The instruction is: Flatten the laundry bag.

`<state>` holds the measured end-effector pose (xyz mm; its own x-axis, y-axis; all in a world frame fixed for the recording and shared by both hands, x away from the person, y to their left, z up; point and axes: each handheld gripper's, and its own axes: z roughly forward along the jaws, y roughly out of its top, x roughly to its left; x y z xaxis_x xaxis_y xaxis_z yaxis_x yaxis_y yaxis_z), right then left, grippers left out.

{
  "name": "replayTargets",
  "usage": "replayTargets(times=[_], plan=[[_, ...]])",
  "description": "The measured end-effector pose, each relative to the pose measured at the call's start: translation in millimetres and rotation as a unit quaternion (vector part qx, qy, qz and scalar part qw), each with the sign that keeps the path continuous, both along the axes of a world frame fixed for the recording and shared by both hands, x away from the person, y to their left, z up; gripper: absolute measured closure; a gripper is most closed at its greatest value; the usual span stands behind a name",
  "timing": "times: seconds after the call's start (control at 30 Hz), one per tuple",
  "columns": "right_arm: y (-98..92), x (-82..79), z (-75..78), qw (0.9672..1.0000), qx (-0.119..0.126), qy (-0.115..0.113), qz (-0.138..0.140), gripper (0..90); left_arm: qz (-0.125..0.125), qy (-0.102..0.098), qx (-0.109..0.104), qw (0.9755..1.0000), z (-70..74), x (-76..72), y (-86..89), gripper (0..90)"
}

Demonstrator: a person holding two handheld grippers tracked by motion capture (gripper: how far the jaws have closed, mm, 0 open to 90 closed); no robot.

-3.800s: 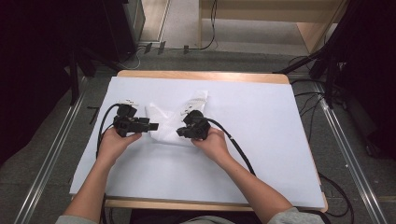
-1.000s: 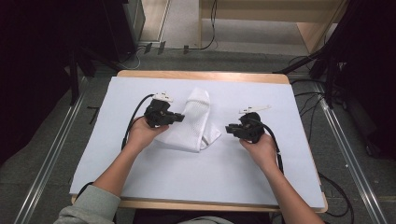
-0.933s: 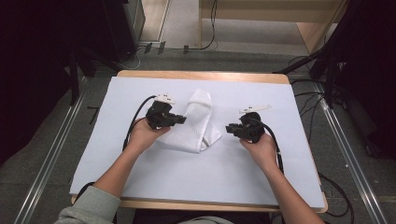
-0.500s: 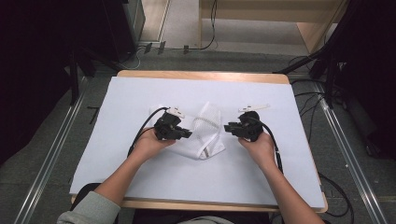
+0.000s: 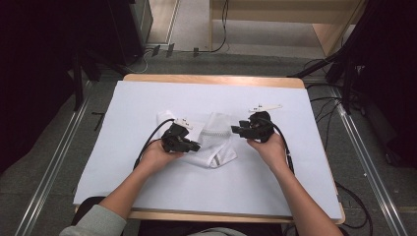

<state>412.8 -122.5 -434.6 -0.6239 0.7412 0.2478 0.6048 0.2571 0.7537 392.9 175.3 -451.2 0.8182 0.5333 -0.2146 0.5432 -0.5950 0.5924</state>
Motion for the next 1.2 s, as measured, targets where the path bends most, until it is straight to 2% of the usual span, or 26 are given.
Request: replayTargets(times=[0.13,0.23,0.43,0.5,0.53,0.57,0.6,0.63,0.67,0.73,0.83,0.9,0.97,1.0,1.03,1.13,1.2], plan=[[6.8,0.7,2.5,0.9997,0.003,-0.013,0.022,46.7,-0.002,-0.004,0.001,1.0,-2.2,-0.7,2.2,85.1],[14.5,2.4,1.2,0.9988,0.007,-0.009,0.048,44.3,-0.004,-0.008,-0.01,0.9999,-4.8,0.6,3.8,85.2],[24.0,6.9,-2.3,0.9979,0.005,-0.016,0.063,41.7,-0.005,-0.016,-0.015,0.9997,-7.2,2.5,4.9,86.1],[25.6,12.0,-4.5,0.9978,0.013,-0.009,0.064,46.0,-0.005,-0.014,-0.014,0.9998,-7.0,3.1,5.3,86.1],[26.3,14.3,-5.3,0.9976,0.02,-0.002,0.066,52.3,-0.003,-0.01,-0.019,0.9998,-7.3,3.3,5.3,86.0],[26.3,14.3,-5.3,0.9976,0.02,-0.002,0.066,52.3,-0.001,-0.007,-0.019,0.9998,-7.2,3.7,5.6,86.0],[27.5,15.9,-5.7,0.9968,0.036,0.01,0.071,69.3,0.001,-0.001,-0.022,0.9998,-7.3,4.7,6.5,85.8],[28.4,15.7,-5.4,0.997,0.032,0.013,0.069,78.4,0.004,0.004,-0.022,0.9997,-7.0,5.0,6.8,85.7],[28.4,15.7,-5.4,0.997,0.032,0.013,0.069,78.4,0.004,0.004,-0.022,0.9997,-7.0,5.0,6.8,85.4],[29.3,14.1,-3.3,0.9973,0.023,0.019,0.067,87.6,0.008,0.011,-0.025,0.9996,-6.6,6.0,7.7,84.7],[28.5,12.8,-0.1,0.9975,0.021,0.018,0.066,88.7,0.018,0.022,-0.029,0.9992,-4.9,7.4,10.1,82.1],[27.8,10.3,4.6,0.9977,0.02,0.012,0.064,89.0,0.035,0.04,-0.035,0.998,-1.7,8.7,12.7,81.3],[26.4,7.5,9.8,0.9978,0.02,0.004,0.064,89.1,0.044,0.045,-0.041,0.9972,3.4,9.0,15.9,77.8],[24.6,4.6,14.6,0.9979,0.022,-0.002,0.061,89.0,0.047,0.048,-0.048,0.9966,9.8,9.5,20.7,71.1],[23.1,3.7,16.4,0.9978,0.022,-0.004,0.062,89.0,0.047,0.048,-0.048,0.9966,9.8,9.5,20.7,70.2],[20.0,0.7,20.6,0.9977,0.03,-0.001,0.061,89.1,0.051,0.061,-0.073,0.9942,18.7,10.5,31.6,65.0],[19.8,-1.0,22.1,0.9978,0.029,-0.002,0.06,89.1,0.053,0.058,-0.077,0.9939,24.9,10.9,40.7,64.6]])
